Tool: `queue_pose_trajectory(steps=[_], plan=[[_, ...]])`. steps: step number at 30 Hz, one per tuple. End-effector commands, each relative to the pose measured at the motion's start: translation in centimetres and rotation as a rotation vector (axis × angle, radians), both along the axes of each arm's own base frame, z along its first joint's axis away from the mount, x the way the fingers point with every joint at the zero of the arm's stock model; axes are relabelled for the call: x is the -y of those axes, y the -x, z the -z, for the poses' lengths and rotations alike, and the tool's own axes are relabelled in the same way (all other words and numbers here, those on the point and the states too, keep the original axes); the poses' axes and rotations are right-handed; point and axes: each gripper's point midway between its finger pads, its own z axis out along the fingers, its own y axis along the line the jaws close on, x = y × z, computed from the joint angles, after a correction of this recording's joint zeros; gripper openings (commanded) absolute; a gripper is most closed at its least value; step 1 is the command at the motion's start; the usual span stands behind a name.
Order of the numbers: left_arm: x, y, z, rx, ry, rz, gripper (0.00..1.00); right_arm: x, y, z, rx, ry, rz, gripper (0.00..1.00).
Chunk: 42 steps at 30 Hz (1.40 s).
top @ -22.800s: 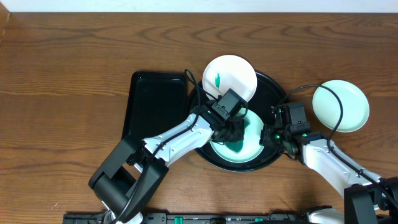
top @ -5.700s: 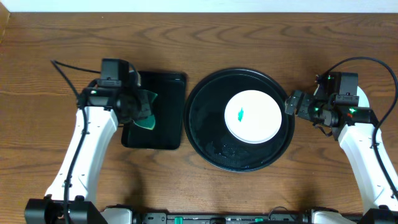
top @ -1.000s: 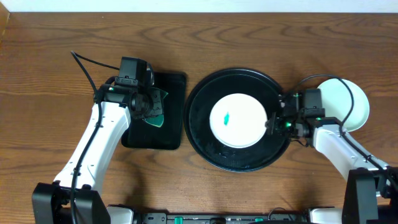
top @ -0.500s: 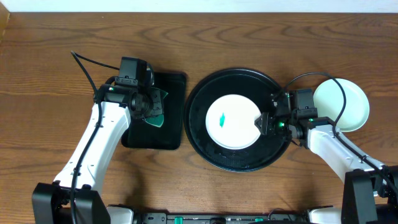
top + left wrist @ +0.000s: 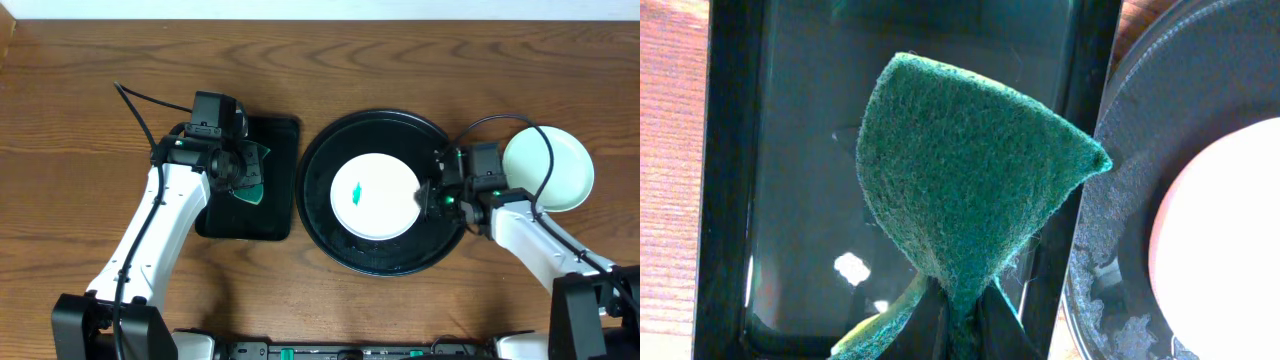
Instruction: Clean dirty plates on tray and stack at the side
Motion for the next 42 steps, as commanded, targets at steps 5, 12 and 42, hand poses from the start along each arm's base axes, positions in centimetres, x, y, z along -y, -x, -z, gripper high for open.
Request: queue_pose_trajectory(steps=[5, 12, 42], plan=[[-0.1, 0.2, 0.3, -0.009, -0.007, -0.01, 0.08, -1.0, 0.7, 0.5, 0.002, 0.034, -0.052, 0.39], [-0.1, 0.1, 0.3, -0.008, -0.007, -0.01, 0.08, 0.1, 0.3, 0.6, 0.024, 0.072, -0.068, 0.99], [0.0, -0.5, 0.1, 0.018, -0.003, -0.01, 0.08, -0.2, 1.9, 1.5, -0.042, 0.063, -0.042, 0.01]])
